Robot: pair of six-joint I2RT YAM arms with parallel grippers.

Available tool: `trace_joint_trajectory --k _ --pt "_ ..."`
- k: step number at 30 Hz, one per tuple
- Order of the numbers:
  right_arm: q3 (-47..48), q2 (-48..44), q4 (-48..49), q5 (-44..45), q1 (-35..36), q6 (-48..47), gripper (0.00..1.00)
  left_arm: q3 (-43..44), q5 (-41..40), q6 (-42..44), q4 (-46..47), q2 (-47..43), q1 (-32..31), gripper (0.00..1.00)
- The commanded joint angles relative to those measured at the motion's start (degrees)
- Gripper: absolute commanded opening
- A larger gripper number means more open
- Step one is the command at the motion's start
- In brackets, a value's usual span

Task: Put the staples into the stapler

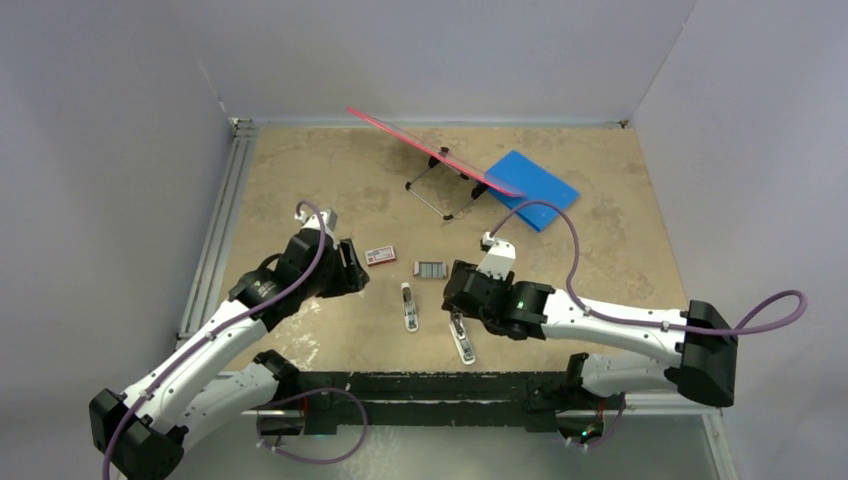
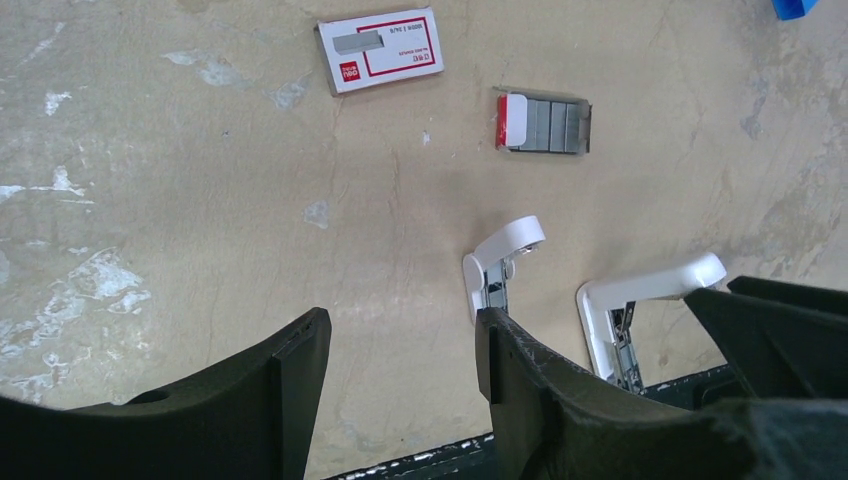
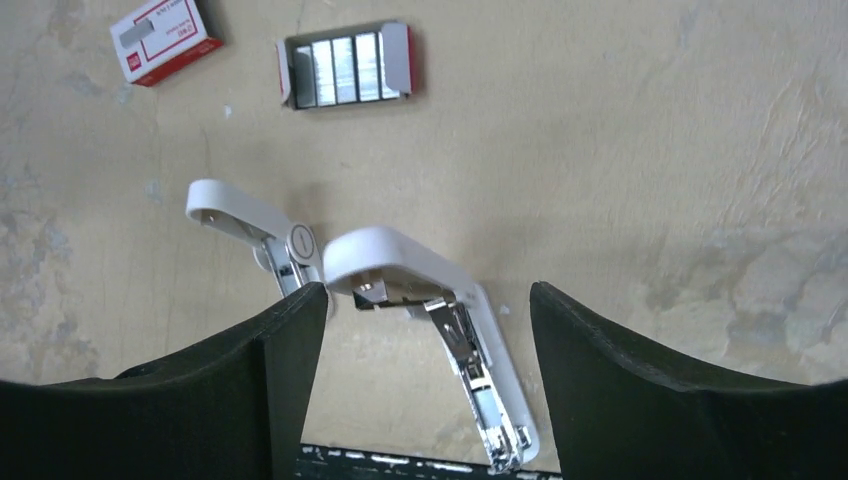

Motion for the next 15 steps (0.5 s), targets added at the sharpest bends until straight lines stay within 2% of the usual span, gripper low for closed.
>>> trace_joint_trajectory --k 1,6,11,15 --pt "4.05 2.16 5.16 2.06 -1.63 -10.69 0.77 -0.56 2.71 -0.15 2.53 -0.68 0.1 0.55" --pt "6.5 6.49 6.36 0.69 -1.76 -15.48 0.71 -1.5 5.68 0.3 3.53 -0.93 0.05 0.55" --pt "7.67 8.2 5.7 0.47 -1.77 -15.86 0.52 -3.27 10.99 1.14 6.09 -1.9 0.06 0.56" --pt "7.79 8.19 4.83 0.81 -1.82 -15.5 0.43 -4.36 14.78 1.71 7.7 -2.03 0.05 0.56"
